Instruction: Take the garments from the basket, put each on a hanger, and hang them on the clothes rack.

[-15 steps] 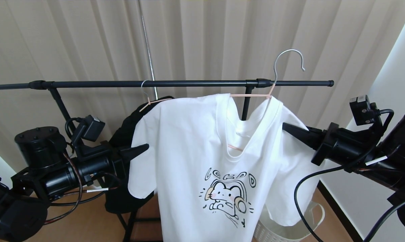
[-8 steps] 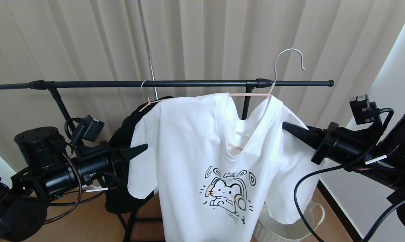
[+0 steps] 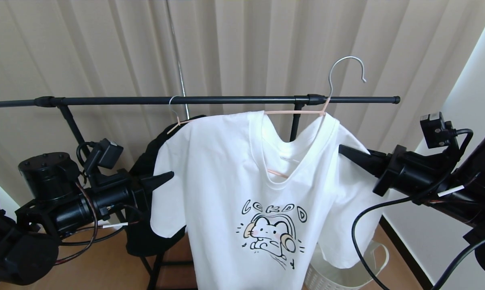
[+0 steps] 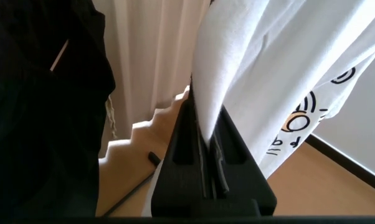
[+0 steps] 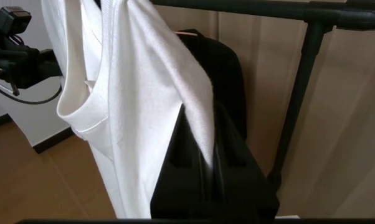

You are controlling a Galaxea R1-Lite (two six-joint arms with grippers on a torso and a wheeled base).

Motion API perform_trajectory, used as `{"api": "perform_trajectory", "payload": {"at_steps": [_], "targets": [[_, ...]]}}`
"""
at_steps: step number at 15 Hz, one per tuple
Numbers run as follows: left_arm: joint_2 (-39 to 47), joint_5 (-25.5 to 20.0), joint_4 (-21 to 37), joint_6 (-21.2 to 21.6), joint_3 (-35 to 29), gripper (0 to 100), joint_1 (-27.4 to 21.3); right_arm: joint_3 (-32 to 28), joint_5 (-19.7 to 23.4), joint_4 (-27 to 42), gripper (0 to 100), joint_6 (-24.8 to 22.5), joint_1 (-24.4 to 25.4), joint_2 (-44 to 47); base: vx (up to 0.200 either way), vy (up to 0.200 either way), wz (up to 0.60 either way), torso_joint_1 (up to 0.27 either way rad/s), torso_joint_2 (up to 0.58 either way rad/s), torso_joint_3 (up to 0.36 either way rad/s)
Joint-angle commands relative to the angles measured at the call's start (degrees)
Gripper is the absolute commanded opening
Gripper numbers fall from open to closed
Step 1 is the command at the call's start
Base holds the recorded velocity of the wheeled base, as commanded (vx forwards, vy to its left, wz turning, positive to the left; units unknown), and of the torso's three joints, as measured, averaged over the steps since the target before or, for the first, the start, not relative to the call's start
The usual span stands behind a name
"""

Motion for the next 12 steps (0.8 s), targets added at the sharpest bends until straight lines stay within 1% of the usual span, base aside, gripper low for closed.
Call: {"api": "perform_trajectory", "payload": {"at_steps": [1,4,6,7,8,9,10,12], "targets": [[0.64,-0.09,-2.30,0.02,0.78,0,-0.13,0.08,0.03,-0.13,0,0.03,0.01,0.39,0.000,0.000,0.00,0.000,0.00,0.000],[0.73,-0.18,-6.25,-0.15,2.28,0,-0.31,0.17,0.03,-0.13,0,-0.06,0.10,0.47,0.000,0.000,0.00,0.000,0.00,0.000],[1.08,-0.26,-6.52,-0.24,2.37,0,-0.39,0.17,0.03,-0.13,0,-0.06,0.10,0.47,0.000,0.000,0.00,0.000,0.00,0.000],[1.00,-0.70,-6.52,-0.24,2.81,100,-0.31,0.17,0.03,-0.13,0,-0.06,0.10,0.39,0.000,0.000,0.00,0.000,0.00,0.000],[0.73,-1.85,-6.52,-0.24,2.98,100,-0.31,0.17,0.03,-0.13,0,-0.06,0.10,0.39,0.000,0.000,0.00,0.000,0.00,0.000],[0.64,-5.19,-6.78,-0.42,3.77,100,0.13,0.17,0.03,-0.13,0,-0.06,0.10,0.39,0.000,0.000,0.00,0.000,0.00,0.000],[0.56,-7.74,-8.10,-1.12,4.39,100,0.40,0.17,0.03,-0.13,0,-0.06,0.10,0.39,0.000,0.000,0.00,0.000,0.00,0.000],[0.56,-10.28,-11.97,-3.23,5.18,100,1.63,0.17,0.03,-0.13,0,-0.06,0.01,0.47,0.000,0.000,0.00,0.000,0.00,0.000]]}}
